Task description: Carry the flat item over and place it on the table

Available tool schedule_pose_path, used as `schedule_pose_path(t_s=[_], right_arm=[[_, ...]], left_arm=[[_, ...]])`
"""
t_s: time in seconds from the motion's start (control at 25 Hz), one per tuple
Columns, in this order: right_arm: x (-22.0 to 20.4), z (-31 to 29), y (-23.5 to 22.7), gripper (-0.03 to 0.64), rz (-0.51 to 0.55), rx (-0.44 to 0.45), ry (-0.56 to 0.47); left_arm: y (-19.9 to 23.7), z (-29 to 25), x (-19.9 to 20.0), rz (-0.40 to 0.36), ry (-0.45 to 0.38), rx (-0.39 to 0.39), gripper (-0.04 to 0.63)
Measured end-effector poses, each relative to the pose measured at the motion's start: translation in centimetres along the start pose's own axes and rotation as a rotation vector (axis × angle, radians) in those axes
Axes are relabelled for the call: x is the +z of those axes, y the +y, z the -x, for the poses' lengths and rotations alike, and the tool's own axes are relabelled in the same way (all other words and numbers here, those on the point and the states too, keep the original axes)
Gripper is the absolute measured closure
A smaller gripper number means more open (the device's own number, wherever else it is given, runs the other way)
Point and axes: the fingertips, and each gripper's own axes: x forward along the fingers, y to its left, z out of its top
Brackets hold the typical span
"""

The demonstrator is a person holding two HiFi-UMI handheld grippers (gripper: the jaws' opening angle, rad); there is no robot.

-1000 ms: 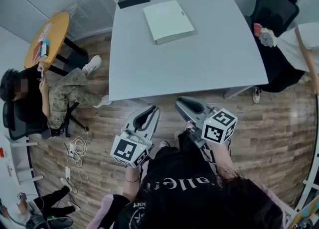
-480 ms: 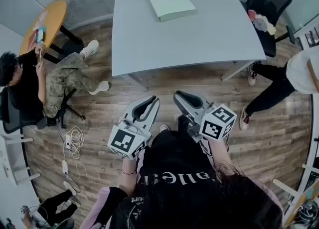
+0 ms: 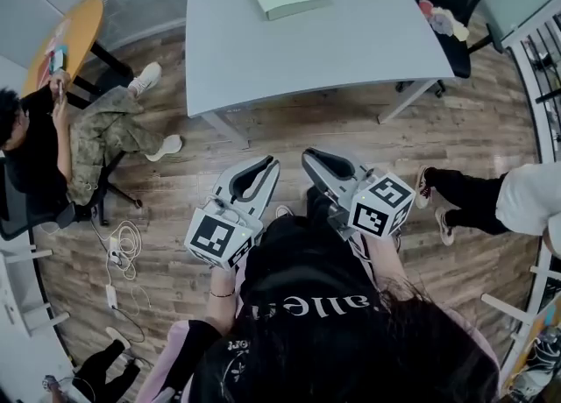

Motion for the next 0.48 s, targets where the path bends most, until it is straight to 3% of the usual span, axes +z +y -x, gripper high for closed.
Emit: schedule_pose_path(t_s=[0.48], right_arm=[[-1.0, 2.0, 1.0, 0.578, 0.032, -0.022, -0.014]], left_arm=[[-2.2, 0.4, -0.5, -0.028, -0.005, -0.036, 0.54]])
